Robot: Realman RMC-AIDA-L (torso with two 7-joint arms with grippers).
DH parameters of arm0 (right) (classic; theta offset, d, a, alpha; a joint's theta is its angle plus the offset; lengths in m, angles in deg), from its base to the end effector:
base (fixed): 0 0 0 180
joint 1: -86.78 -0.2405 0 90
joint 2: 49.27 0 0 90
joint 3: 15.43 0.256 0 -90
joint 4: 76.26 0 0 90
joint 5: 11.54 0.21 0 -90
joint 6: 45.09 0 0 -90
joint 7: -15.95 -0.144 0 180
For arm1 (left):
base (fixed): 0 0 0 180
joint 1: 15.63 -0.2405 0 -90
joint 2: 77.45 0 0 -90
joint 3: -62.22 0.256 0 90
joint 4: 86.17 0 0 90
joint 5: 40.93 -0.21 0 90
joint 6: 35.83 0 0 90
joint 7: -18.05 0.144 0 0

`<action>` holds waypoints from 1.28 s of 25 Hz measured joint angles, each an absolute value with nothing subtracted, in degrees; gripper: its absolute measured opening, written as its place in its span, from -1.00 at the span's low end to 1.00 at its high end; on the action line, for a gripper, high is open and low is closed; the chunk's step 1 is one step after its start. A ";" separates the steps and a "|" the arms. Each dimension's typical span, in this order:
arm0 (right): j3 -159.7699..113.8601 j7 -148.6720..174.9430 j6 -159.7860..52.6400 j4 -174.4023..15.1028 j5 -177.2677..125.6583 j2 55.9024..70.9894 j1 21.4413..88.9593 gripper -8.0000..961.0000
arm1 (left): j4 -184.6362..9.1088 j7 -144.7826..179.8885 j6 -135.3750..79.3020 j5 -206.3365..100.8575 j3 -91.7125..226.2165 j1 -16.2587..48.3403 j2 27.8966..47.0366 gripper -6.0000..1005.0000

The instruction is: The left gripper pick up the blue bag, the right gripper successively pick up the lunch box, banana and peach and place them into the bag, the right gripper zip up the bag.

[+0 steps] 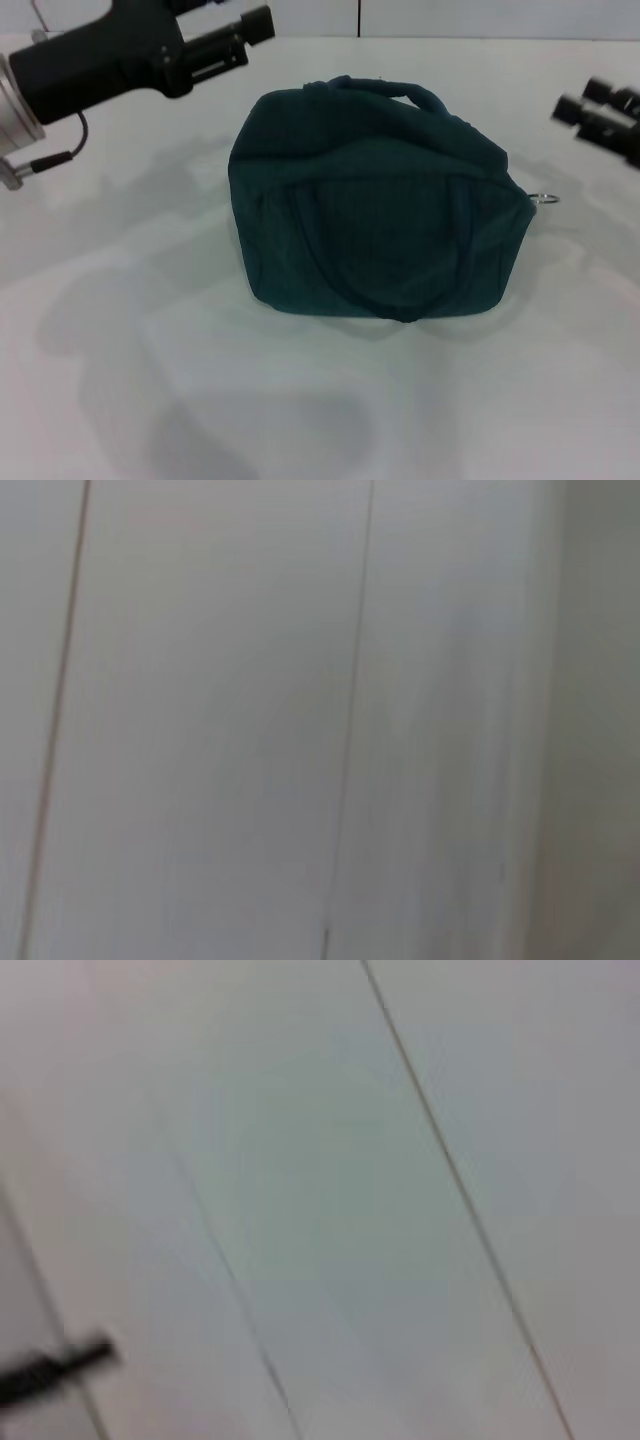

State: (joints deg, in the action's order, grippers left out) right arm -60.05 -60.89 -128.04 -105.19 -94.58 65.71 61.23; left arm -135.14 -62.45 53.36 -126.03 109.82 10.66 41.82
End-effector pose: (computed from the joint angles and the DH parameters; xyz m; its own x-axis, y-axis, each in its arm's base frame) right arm 0.2800 0.3433 0.0423 0.5171 -0.2574 -0.8163 -0.6713 -0.7136 -0.2002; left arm -0.2072 0.3487 0.0582 0.6300 0.0560 0.7745 0.4006 -0.8779 -0.2624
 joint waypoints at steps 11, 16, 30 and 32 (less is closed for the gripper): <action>-61.91 -55.28 -147.75 -117.17 -89.43 65.61 62.06 0.67 | -132.08 -59.23 62.72 -126.16 110.97 9.48 41.80 0.30; -64.95 -61.07 -147.82 -123.21 -95.04 65.10 58.70 0.67 | -131.94 -58.26 64.65 -126.01 111.00 7.89 41.91 0.31; -65.35 -71.04 -145.22 -120.75 -110.81 65.23 49.40 0.68 | -129.77 -55.98 64.55 -129.47 111.97 7.77 41.89 0.30; -65.35 -71.05 -145.22 -120.69 -110.82 65.24 49.44 0.68 | -129.76 -55.97 64.55 -129.41 111.96 7.73 41.88 0.30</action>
